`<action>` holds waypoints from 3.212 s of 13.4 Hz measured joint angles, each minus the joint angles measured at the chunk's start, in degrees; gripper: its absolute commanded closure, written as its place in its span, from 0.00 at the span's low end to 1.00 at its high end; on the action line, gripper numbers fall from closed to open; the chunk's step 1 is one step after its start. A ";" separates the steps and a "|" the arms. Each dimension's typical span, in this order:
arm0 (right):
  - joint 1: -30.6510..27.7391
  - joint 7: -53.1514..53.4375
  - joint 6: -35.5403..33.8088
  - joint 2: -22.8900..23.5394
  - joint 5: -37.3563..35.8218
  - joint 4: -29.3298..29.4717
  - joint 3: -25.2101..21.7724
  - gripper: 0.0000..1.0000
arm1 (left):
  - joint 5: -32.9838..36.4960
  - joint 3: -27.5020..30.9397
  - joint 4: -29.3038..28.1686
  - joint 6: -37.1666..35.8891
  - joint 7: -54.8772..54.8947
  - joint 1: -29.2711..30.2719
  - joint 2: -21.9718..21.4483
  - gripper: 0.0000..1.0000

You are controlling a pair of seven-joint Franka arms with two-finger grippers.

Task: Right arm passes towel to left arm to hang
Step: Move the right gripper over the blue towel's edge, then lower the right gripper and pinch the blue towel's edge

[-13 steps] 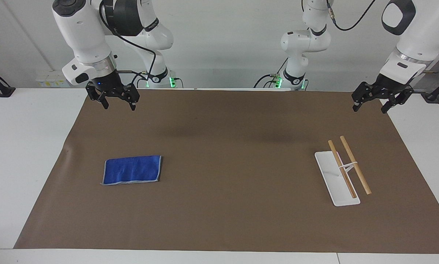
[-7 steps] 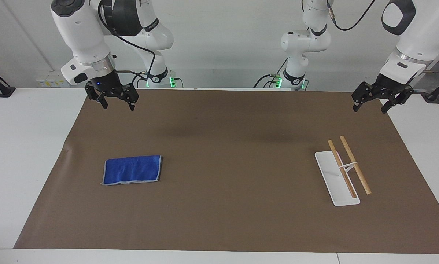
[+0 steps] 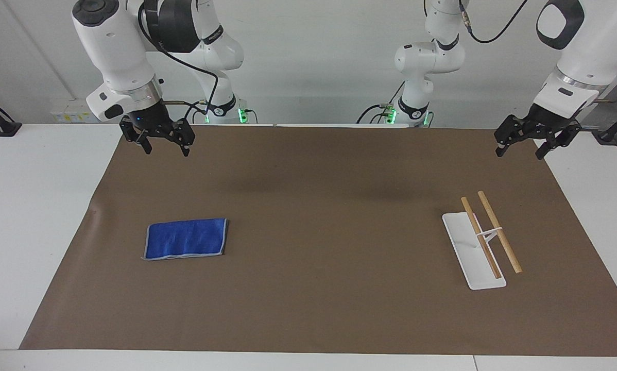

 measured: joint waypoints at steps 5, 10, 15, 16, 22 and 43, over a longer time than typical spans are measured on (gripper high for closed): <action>-1.54 -4.56 10.29 2.02 0.00 -7.90 -0.07 0.00 | 0.00 0.00 0.00 0.00 0.00 0.00 0.00 0.00; -2.35 -5.46 24.58 9.75 0.00 -11.92 -0.06 0.00 | 0.00 0.00 0.00 0.00 0.00 0.00 0.00 0.00; -2.32 -5.46 34.27 16.87 0.00 -12.69 -0.05 0.00 | 0.00 0.00 0.00 0.00 0.00 0.00 0.00 0.00; -2.31 -5.46 34.98 18.01 0.00 -12.71 -0.04 0.00 | 0.00 0.00 0.00 0.00 0.00 0.00 0.00 0.00; -2.05 -6.59 35.55 19.70 0.00 -12.75 0.07 0.00 | 0.00 0.00 0.00 0.00 0.00 0.00 0.00 0.00; -0.04 -7.48 35.94 16.12 6.28 -12.45 3.71 1.00 | 0.00 0.00 0.00 0.00 0.00 0.00 0.00 0.00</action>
